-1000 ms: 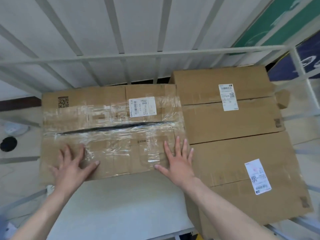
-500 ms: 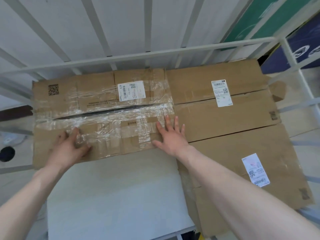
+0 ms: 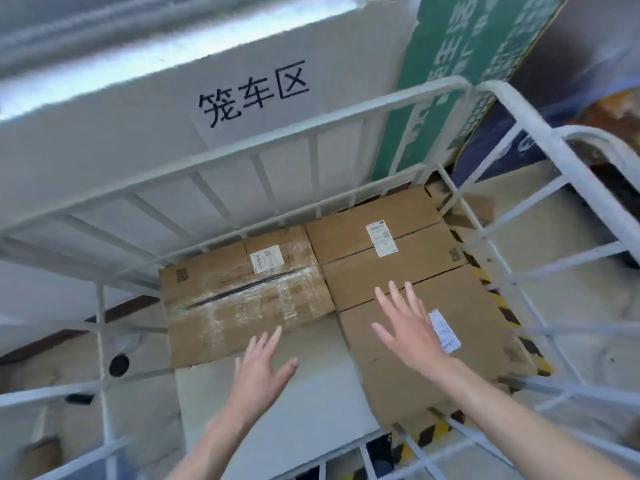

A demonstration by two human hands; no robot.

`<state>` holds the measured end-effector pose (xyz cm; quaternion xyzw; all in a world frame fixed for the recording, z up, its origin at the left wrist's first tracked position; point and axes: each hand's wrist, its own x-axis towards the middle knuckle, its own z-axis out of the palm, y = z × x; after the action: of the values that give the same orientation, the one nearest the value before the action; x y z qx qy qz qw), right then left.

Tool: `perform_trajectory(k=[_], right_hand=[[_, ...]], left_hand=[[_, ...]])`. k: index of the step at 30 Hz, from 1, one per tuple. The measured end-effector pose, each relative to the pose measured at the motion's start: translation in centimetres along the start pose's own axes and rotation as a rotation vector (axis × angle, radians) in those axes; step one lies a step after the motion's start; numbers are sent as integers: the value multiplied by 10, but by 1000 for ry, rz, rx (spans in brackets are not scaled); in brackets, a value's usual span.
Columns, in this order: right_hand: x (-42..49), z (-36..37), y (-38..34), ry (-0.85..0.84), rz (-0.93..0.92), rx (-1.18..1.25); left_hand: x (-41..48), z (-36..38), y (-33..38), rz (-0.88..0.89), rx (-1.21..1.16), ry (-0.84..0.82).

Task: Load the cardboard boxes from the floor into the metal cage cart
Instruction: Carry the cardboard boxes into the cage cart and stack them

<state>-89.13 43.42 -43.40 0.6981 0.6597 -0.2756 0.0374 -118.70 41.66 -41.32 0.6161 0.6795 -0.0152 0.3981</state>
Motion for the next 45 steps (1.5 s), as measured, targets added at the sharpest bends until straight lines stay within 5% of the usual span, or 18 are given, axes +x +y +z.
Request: perform_trajectory(k=[7, 22, 31, 45], right_hand=[[-150, -72, 15, 96, 159, 229], [-469, -112, 148, 506, 744, 412], [-631, -122, 260, 638, 913, 400], [-717, -94, 370, 822, 1096, 577]], left_hand=[[-100, -23, 133, 296, 105, 63], [-260, 95, 392, 1212, 551, -195], [-349, 215, 506, 1410, 657, -377], [-444, 369, 621, 1529, 706, -478]])
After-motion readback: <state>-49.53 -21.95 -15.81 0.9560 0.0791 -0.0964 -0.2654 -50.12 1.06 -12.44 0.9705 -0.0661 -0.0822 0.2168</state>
